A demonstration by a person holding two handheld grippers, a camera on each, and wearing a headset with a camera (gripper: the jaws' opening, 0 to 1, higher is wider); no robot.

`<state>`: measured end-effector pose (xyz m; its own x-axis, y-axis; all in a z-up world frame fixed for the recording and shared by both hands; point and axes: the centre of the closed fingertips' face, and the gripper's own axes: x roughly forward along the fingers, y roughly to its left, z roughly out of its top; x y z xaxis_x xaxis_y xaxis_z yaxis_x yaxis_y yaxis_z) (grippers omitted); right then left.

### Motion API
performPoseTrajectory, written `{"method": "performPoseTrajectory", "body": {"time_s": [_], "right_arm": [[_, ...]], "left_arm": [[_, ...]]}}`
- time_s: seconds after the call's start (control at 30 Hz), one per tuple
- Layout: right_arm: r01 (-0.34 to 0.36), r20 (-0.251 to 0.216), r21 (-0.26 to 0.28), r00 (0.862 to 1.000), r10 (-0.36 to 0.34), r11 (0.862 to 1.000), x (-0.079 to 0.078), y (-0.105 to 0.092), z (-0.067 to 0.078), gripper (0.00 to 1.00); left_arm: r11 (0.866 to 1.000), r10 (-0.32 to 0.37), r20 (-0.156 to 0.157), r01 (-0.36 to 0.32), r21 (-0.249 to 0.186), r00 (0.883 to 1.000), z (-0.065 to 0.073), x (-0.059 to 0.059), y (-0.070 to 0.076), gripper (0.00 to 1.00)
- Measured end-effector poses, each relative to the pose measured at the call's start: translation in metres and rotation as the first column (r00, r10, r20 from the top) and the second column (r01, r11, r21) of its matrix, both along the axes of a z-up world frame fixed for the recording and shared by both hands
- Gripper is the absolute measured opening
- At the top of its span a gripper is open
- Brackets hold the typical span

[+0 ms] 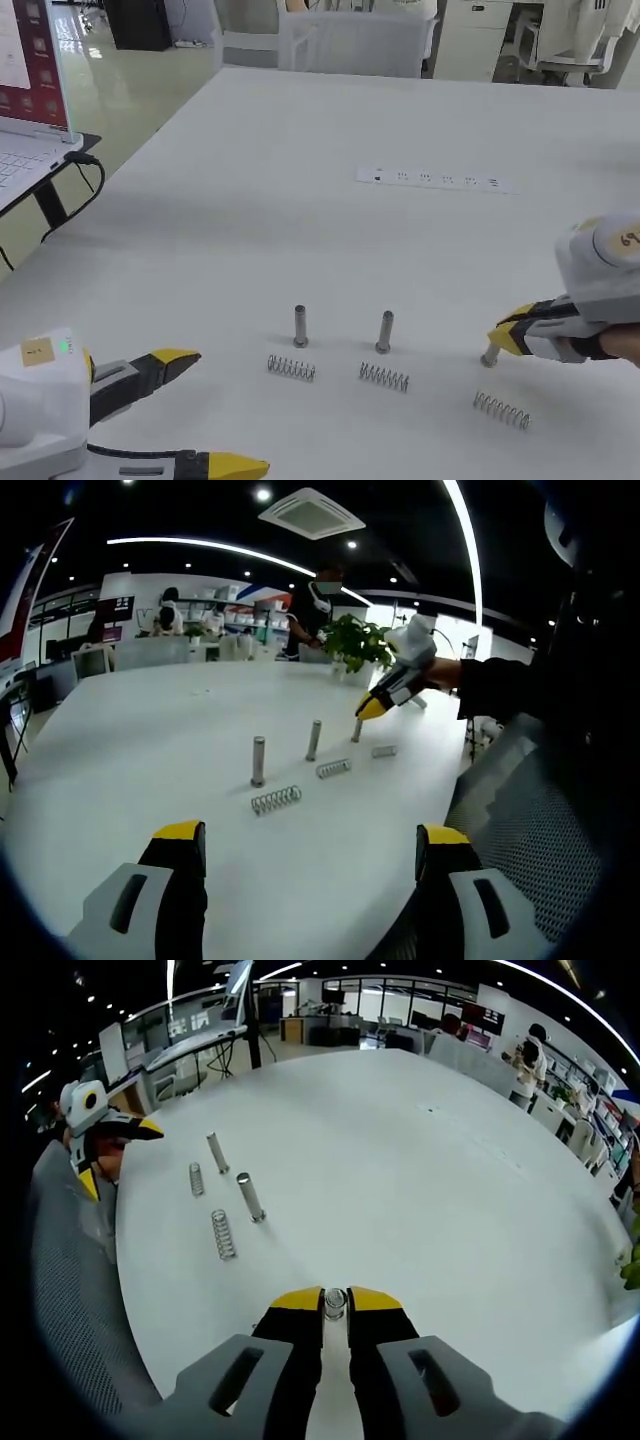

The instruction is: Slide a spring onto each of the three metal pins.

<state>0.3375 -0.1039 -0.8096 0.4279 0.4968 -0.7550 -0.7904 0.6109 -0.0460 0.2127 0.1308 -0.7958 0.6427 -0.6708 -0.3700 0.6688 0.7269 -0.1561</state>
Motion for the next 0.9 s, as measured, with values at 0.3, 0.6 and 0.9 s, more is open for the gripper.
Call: {"method": "performPoseTrajectory", "body": {"time_s": [0.3,0.6,0.9], "right_arm": [[0.003,0.002,0.002,1.0,-0.003,1.0,-0.001,-0.003,0.001,0.09],[0.017,-0.003,-0.003,1.0,-0.017,1.0,-0.006,-0.013,-0.003,0.1],[-0.009,-0.038,-0.011,0.999,0.009,1.0,-0.026,-0.019,-0.012,0.11]], "left_arm": [[1.0,0.0,-0.001,0.0,-0.001,1.0,0.0,0.0,0.0,0.83],[1.0,0.0,0.0,0.0,0.0,1.0,0.0,0.0,0.0,0.83],[1.0,0.0,-0.002,0.0,0.001,1.0,-0.001,0.0,0.0,0.83]]}}
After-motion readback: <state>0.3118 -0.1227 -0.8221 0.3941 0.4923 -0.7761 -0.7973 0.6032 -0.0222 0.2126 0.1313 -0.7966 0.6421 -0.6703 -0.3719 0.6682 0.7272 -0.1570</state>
